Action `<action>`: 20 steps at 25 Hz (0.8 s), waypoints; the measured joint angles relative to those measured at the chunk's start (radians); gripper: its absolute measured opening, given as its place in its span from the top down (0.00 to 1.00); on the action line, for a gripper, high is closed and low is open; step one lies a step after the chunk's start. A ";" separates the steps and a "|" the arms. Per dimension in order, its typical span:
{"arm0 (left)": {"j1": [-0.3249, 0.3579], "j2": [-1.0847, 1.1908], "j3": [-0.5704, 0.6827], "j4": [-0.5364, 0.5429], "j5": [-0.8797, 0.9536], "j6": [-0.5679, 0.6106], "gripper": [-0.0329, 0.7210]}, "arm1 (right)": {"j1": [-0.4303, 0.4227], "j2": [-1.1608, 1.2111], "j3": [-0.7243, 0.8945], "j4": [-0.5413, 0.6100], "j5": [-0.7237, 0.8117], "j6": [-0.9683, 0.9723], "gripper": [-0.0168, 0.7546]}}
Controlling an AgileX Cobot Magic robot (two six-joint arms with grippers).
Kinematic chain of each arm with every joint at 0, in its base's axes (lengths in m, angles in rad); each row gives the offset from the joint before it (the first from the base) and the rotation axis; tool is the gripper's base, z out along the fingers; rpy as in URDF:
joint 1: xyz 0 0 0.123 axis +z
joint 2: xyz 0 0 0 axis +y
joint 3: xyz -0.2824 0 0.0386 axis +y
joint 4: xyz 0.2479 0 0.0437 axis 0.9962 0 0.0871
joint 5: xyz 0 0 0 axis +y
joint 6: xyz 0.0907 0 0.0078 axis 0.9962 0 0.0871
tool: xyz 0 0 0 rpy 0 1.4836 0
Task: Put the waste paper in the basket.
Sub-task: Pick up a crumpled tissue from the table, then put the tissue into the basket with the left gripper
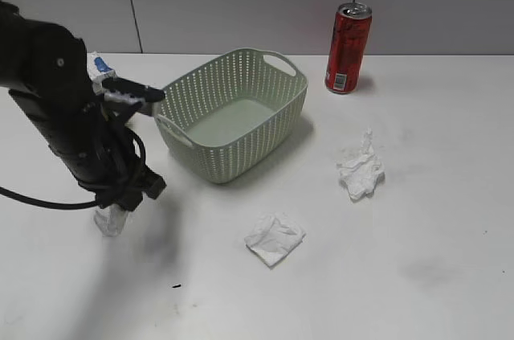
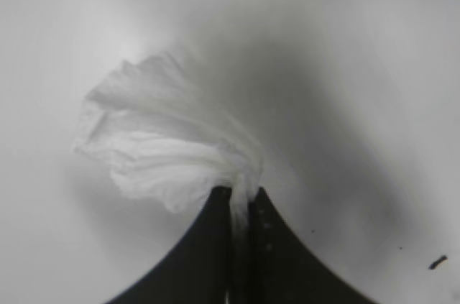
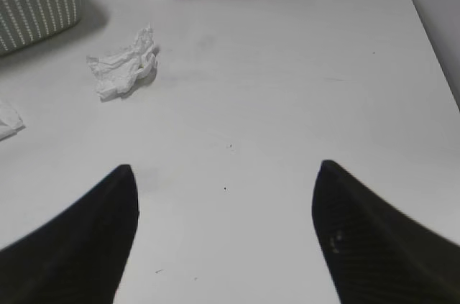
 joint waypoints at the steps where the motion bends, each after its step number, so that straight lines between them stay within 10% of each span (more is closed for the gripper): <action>1: 0.000 -0.030 -0.003 0.006 0.001 0.000 0.95 | 0.000 0.000 0.000 0.000 0.000 0.000 0.24; 20: -0.036 0.078 -0.276 -0.045 -0.573 0.026 0.95 | 0.000 0.000 0.000 0.000 0.001 0.001 0.24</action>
